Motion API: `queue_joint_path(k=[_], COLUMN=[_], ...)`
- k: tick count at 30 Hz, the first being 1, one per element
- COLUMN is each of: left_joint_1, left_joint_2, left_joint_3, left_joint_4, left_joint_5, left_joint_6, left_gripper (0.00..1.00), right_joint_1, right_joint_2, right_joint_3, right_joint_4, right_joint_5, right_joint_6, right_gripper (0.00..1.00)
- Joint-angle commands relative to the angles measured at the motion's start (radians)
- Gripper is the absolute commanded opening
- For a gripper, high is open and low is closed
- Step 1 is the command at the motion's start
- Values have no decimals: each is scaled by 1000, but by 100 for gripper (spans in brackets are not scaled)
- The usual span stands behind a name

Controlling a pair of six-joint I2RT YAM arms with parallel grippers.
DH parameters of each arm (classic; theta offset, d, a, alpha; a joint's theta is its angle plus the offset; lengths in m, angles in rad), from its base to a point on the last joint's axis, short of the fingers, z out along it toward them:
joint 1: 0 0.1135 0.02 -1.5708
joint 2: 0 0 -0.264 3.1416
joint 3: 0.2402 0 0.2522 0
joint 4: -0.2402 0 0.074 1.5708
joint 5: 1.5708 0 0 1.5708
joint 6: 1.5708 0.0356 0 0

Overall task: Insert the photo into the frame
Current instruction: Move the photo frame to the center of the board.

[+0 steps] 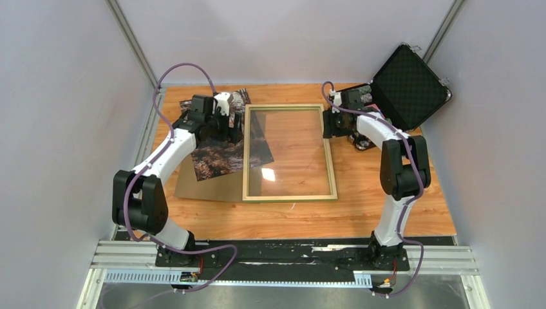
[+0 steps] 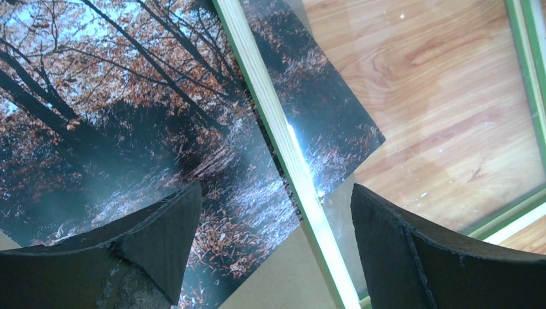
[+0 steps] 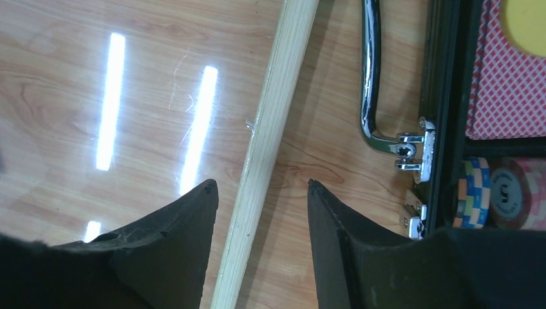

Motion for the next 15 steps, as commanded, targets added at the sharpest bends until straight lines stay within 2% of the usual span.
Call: queue_joint_path(k=[1,9,15], left_joint_1=[5,5,5], left_joint_2=[-31,-27,-25], left_joint_3=[-13,-17,-21], left_joint_4=[30,42,42], left_joint_5=[-15,-19,-23], left_joint_6=[26,21,20], left_gripper=[93,92,92], right_joint_1=[-18,-19,-20], right_joint_2=[46,101,128], right_joint_3=[25,40,57], right_joint_4=[29,28,28], right_joint_5=[-19,-39,-47], right_joint_6=[32,63,67], right_gripper=[51,47,38])
